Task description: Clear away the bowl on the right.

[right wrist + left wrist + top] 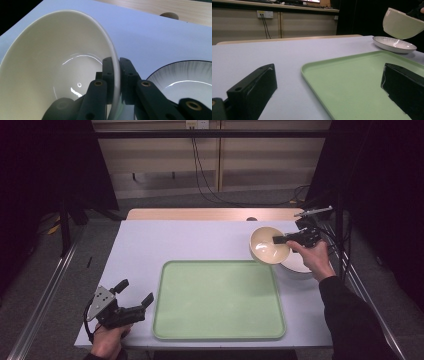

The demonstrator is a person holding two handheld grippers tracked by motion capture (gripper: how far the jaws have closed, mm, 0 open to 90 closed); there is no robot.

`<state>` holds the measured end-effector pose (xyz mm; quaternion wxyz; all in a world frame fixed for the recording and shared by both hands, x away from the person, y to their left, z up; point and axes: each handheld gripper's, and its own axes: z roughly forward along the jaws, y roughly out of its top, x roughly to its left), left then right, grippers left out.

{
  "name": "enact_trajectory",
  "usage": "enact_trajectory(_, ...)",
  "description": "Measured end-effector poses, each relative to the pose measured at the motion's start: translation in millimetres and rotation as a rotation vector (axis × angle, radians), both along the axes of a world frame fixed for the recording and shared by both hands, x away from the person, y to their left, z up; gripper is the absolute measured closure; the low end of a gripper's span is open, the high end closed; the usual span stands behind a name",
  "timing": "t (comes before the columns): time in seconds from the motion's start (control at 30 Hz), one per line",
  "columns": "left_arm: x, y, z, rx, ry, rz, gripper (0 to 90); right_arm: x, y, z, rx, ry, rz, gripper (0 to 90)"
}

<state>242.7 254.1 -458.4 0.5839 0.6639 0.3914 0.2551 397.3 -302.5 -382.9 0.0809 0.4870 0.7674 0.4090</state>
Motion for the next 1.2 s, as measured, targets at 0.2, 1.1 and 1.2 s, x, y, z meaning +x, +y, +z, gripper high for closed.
enact_trajectory(0.2,-0.1,0.1,0.0,-0.001,0.001,0.000,0.3,3.1,6.0,-7.8,-0.019,0.024,0.008,83.6)
enact_trajectory(1.1,-0.3,0.4,0.2,0.006,-0.002,-0.002,0.3,8.5,23.8,-46.9,-0.097,0.172,0.044,83.5)
enact_trajectory(1.2,-0.6,0.6,0.4,0.013,-0.002,-0.007,0.3,8.6,25.1,-51.1,-0.104,0.182,0.049,83.5)
